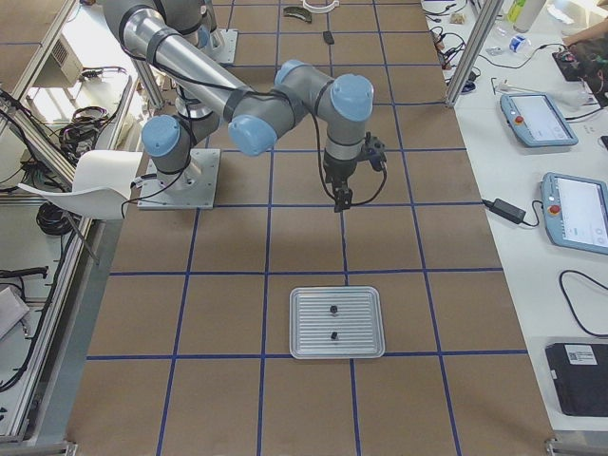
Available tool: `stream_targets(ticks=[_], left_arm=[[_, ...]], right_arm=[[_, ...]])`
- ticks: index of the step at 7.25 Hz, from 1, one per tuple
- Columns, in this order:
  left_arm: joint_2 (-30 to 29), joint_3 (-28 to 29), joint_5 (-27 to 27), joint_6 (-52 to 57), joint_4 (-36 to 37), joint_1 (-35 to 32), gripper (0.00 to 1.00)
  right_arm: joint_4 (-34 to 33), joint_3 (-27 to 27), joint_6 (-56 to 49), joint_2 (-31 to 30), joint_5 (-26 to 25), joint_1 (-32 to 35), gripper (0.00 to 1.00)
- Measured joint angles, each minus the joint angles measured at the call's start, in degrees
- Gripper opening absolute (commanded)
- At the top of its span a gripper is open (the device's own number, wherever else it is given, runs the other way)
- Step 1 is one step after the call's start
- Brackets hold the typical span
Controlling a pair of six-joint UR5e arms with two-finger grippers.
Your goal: Place bearing gear from tray to pile
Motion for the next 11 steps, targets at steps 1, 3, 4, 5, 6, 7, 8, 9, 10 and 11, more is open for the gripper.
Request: stream_targets(ticks=[1,3,4,5,6,7,8,9,10,11], left_arm=[[-0.1,0.2,0.2,0.3,0.0,0.0,0.25],[-0.1,0.4,0.4,0.5,0.0,0.0,0.41],[-0.1,0.3,0.5,0.5,0.2,0.0,0.18],[-0.1,0.2,0.5,0.2,0.6,0.0,0.02],[0.0,0.1,0.6,-0.2,0.9,-0.1,0.00],[0.2,0.1,0.6,-0.4,1.1,-0.1,0.00],[0.3,0.0,0.6,-0.8,1.1,-0.1,0.00],[0.4,0.0,0.6,-1.3,1.1,-0.2,0.00],[0.5,-0.1,0.6,-1.5,1.1,-0.2,0.00],[0.5,-0.1,0.6,-1.6,1.1,-0.2,0.38]], right_arm=[[-4.7,-0.1,-5.0,3.3,0.2,-2.2,1.00],[-10.0,-0.6,-10.1,8.6,0.5,-4.9,0.99],[-11.2,-0.7,-11.3,10.3,0.5,-5.5,1.00],[-12.0,-0.8,-12.6,11.9,0.4,-6.2,1.00],[-13.3,-0.9,-14.1,13.3,0.3,-6.9,0.99],[-14.9,-0.9,-15.8,15.0,0.3,-7.3,0.99],[-16.3,-0.9,-16.8,16.9,0.3,-7.8,0.98],[-17.4,-1.0,-17.4,18.2,0.4,-8.3,0.97],[-18.5,-1.0,-17.7,19.2,0.4,-8.5,0.96],[-19.9,-1.0,-18.1,20.3,0.3,-8.7,0.93]])
